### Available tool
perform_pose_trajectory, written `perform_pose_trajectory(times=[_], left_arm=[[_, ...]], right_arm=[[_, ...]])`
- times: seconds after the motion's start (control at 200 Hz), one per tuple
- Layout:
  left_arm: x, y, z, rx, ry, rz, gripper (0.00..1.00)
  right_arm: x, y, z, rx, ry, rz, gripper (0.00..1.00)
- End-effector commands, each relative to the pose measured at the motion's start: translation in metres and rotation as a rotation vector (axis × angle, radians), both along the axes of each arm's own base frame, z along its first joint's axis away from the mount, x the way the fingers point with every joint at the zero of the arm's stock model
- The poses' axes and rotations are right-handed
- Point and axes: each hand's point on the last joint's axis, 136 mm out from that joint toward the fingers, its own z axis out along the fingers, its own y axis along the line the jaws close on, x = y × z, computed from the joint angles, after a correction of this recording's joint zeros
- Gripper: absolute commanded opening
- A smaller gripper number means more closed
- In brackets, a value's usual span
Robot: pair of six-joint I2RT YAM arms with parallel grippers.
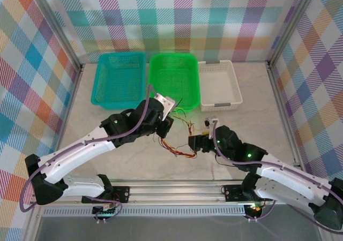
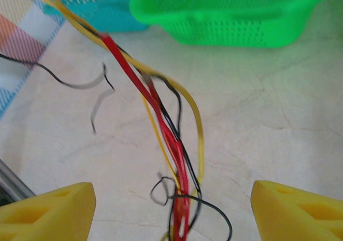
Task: Untangle the cables
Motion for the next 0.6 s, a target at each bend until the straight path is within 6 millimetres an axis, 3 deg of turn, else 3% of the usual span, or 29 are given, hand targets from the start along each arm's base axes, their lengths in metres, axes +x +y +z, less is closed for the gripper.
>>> perform_pose_trajectory(times=[0.0,0.145,0.345,0.5,0.595], left_arm=[[-0.008,-0.002,0.018,-0.038,-0.018,-0.036,0.00],[-0.011,-0.005,0.022,-0.068,-0.015,-0.055,0.00],[-0.018,-0.009,0.026,-0.124,-0.009,-0.081,0.00],[-0.020,-0.001,0.033,-0.137,-0.032,-0.073,0.00],[-0.019,0.005,0.035,-0.132,-0.051,-0.052,0.00]], right_arm=[[0.007,0.016,0.009,0.033,-0.058,0.042,0.77],[0.011,0.031,0.000,0.041,-0.061,0.077,0.77],[0.028,0.033,-0.017,0.014,-0.093,0.017,0.72],[0.037,0.026,-0.024,-0.034,-0.085,-0.047,0.39],[0.041,0.013,-0.028,-0.080,-0.070,-0.115,0.25]])
